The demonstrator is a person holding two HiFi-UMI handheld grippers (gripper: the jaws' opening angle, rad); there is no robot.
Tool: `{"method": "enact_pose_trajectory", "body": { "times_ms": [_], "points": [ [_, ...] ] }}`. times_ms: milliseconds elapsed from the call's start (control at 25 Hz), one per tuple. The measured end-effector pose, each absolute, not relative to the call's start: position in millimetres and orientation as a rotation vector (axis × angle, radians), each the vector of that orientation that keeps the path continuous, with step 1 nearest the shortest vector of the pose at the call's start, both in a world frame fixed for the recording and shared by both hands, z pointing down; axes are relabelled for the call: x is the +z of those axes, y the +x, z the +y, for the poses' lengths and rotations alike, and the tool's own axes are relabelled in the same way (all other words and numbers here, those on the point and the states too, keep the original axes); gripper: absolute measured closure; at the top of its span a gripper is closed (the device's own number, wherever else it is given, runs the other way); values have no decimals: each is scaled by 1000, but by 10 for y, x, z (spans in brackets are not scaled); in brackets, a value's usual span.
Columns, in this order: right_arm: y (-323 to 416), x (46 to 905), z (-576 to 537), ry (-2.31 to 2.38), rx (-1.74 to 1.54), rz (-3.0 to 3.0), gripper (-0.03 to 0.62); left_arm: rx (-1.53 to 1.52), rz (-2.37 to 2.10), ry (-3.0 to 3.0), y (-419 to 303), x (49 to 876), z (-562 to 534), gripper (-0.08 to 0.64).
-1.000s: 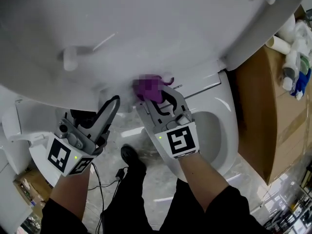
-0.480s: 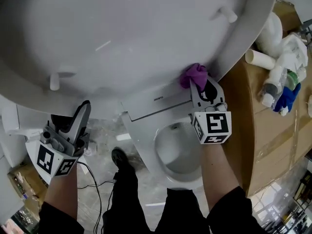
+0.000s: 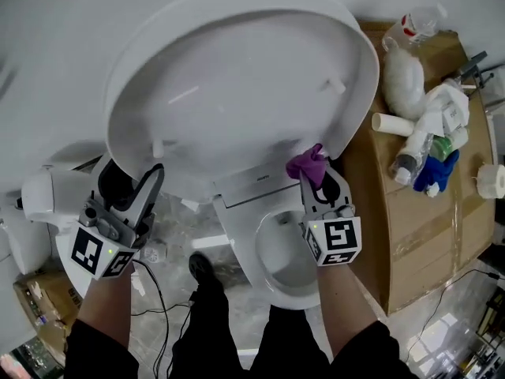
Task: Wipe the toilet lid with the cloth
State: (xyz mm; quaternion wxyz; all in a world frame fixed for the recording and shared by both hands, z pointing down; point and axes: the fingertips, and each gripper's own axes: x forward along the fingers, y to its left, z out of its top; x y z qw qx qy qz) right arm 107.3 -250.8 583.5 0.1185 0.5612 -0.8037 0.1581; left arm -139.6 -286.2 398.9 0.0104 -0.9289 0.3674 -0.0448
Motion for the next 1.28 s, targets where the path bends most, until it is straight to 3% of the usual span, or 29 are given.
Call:
{"method": "enact_pose_trajectory", "body": {
  "times_ms": [440, 560, 640, 920, 1160, 1280],
  "points": [
    [928, 4290, -1704, 1653, 417, -2391, 495, -41, 906, -2970, -1071, 2996, -3067, 319],
    [895, 4022, -1580, 1662, 411, -2391, 495, -45, 888, -3037, -1018, 2957, -3114, 319],
    [869, 3863, -1513, 1666, 409, -2392, 495, -37, 890, -3083, -1035, 2963, -3120, 360],
    [703, 3360, -1202, 1625, 429, -2424, 495, -62, 782, -3203, -950, 2906, -2737, 359],
    [756, 2694, -882, 1609, 384, -2432, 495, 231, 663, -3602, -873, 2832, -2182, 360],
    [864, 2360, -679, 1599, 327, -2440, 495, 26, 625, -3573, -780, 2947, -1809, 465]
  ]
}}
